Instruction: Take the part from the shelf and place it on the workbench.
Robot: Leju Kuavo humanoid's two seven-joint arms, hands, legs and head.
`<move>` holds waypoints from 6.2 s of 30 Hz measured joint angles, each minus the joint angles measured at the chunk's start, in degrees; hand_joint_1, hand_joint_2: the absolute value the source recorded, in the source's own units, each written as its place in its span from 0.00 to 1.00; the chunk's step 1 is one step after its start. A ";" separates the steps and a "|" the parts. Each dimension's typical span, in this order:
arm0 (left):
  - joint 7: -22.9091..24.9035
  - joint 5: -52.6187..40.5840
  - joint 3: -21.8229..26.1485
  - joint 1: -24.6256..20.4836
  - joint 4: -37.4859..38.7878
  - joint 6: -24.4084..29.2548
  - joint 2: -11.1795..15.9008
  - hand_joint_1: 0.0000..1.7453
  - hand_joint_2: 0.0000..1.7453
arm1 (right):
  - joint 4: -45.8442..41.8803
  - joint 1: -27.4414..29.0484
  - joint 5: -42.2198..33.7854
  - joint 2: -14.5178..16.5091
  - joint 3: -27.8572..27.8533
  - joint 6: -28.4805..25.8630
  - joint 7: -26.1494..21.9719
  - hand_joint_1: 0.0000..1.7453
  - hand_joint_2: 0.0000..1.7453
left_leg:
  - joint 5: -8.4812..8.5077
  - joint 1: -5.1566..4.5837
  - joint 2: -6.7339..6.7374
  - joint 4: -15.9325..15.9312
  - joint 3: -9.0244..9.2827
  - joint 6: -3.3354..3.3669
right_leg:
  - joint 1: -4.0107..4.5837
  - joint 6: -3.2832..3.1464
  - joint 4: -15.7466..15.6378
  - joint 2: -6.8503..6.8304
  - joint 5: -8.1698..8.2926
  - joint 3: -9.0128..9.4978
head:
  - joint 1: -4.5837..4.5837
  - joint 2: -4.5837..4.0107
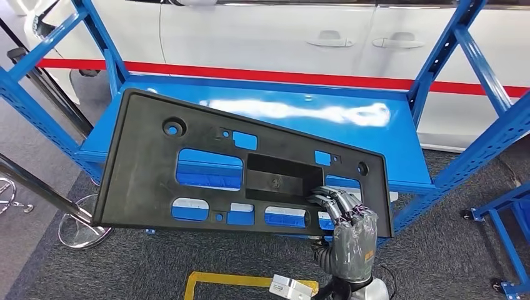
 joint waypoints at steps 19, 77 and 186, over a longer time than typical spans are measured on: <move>-0.26 0.07 0.02 -0.05 0.00 -0.07 0.25 0.00 1.00 | 0.00 0.04 -1.71 0.43 0.02 -0.01 -0.89 1.00 1.00 | -6.14 0.01 -0.14 -2.84 8.76 0.52 | 0.56 -0.39 1.24 -0.45 3.97 -6.76 | 0.01 0.00; -1.46 -1.14 2.57 0.55 -0.09 2.27 0.83 0.00 1.00 | -0.14 -0.12 -14.40 -1.69 3.85 1.08 -2.89 1.00 1.00 | -9.64 0.38 -1.30 8.55 3.33 0.76 | 0.38 -0.86 2.56 4.49 5.25 -8.30 | -0.09 0.00; 4.48 -4.76 0.15 0.91 -0.02 -1.48 -1.02 0.00 1.00 | -1.01 0.71 -17.39 -1.44 2.14 0.04 -7.68 1.00 1.00 | -4.54 -0.51 4.98 -1.37 5.93 2.00 | 0.91 1.02 3.69 -3.30 2.80 -6.11 | -0.02 0.00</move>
